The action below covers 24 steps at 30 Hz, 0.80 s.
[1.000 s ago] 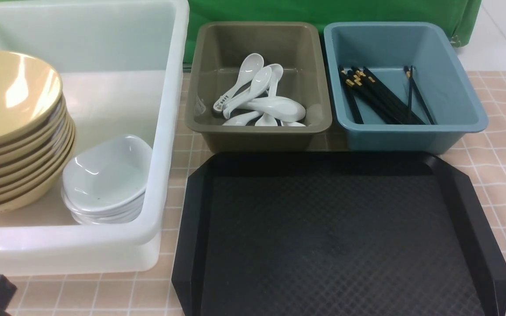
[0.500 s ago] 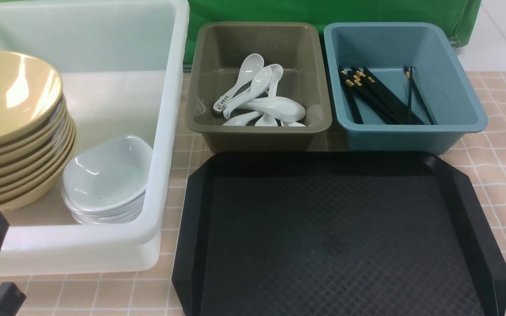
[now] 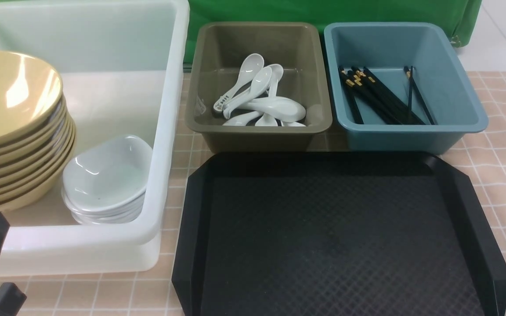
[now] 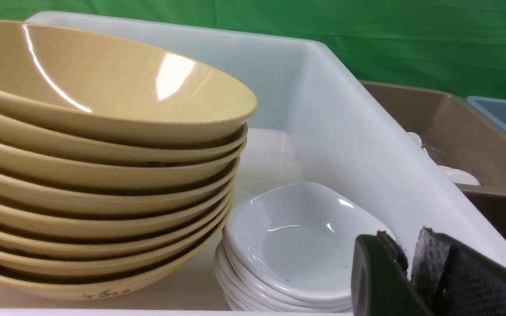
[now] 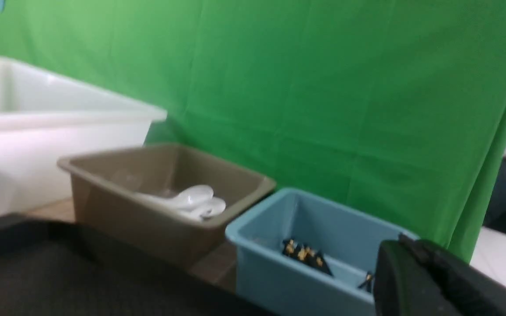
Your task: On brown table put chopsticks spoon bowls plates into blue grey white boxes.
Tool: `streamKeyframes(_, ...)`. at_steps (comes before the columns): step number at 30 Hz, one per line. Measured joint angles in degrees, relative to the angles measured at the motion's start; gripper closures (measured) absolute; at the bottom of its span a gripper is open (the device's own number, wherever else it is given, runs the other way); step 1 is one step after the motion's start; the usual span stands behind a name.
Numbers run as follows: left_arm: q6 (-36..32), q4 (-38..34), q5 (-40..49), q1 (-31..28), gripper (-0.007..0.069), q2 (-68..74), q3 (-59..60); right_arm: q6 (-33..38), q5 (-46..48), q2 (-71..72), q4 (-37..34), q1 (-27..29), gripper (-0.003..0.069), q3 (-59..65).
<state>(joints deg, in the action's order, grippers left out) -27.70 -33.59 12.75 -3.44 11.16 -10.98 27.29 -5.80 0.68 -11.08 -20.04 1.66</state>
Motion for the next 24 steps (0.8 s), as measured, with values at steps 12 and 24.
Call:
streamKeyframes(12, 0.0, 0.0, 0.0, 0.0, 0.0529, 0.0, 0.0, -23.0, 14.2, 0.0, 10.3, 21.4, 0.0616, 0.0)
streamKeyframes(24, 0.0, 0.0, 0.0, 0.0, 0.0529, 0.0, 0.0, -23.3, 23.5, 0.0, 10.7, 22.4, 0.0611, -0.1)
